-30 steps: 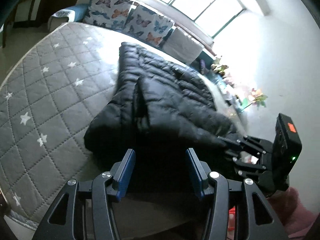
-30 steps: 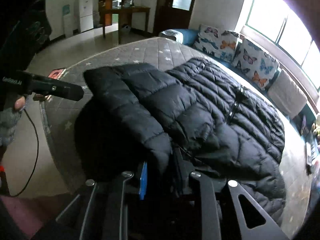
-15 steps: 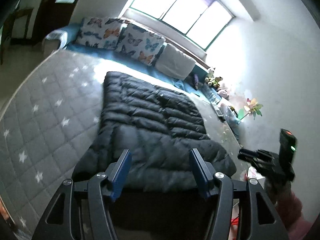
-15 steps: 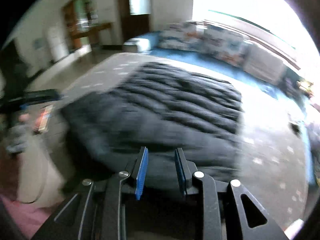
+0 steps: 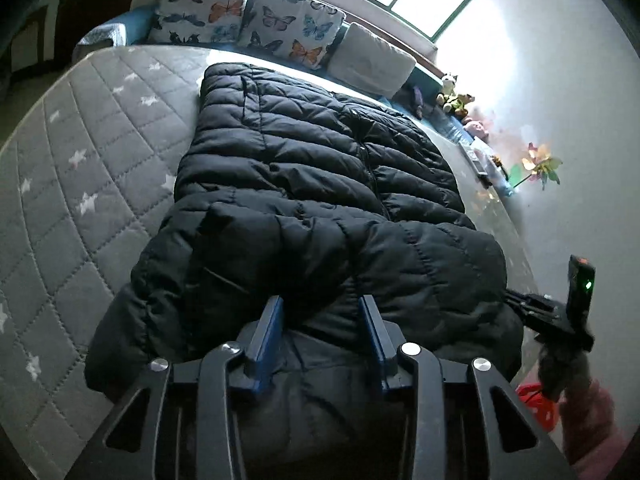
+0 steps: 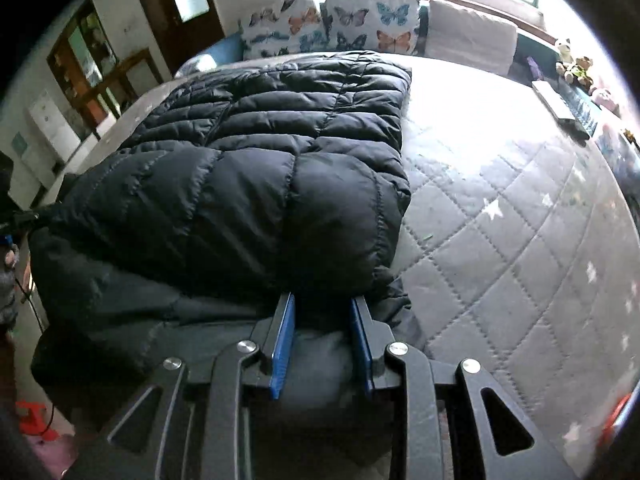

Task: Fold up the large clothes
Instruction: 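Grasp the jacket hem with the left gripper and lift it toward the collar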

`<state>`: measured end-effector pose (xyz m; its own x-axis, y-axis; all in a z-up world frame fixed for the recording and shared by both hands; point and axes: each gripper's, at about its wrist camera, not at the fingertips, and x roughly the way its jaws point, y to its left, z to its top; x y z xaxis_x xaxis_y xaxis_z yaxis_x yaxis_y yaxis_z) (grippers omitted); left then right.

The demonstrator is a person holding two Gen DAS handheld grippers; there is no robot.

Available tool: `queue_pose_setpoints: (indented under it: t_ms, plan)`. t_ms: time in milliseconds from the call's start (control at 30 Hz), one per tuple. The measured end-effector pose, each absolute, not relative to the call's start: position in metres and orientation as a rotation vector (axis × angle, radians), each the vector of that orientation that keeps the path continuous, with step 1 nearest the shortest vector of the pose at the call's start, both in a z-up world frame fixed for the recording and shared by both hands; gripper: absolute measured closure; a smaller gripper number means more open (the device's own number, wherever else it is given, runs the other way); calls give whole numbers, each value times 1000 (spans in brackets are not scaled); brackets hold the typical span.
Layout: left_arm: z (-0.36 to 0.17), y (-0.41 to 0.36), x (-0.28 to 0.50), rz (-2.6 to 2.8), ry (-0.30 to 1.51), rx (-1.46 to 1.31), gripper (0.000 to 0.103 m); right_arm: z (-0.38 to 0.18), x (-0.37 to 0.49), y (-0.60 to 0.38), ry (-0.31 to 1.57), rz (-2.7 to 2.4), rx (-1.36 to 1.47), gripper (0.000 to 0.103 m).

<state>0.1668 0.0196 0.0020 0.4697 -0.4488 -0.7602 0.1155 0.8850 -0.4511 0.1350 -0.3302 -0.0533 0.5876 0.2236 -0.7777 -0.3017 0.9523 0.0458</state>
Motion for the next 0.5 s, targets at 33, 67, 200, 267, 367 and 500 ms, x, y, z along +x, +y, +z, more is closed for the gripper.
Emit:
queue_pose_setpoints:
  t_ms: [33,67,200,267,367,500]
  plan:
    - [-2,20,169,-355,1024,-363,62,-57,136,-330,887,305,-81,73]
    - [-4,21,170,-348,1021,-357,66,-59,139,-332,885,305,-73,73]
    - [-12,22,171,-335,1026,-341,68,-38,138,-322,885,284,-180,72]
    - [-12,22,171,-334,1025,-333,68,-21,135,-318,850,285,-197,72]
    - [-11,22,173,-327,1028,-324,69,2,139,-305,834,356,-176,71]
    - [-14,23,172,-298,1013,-285,84,-21,166,-294,883,350,-179,64]
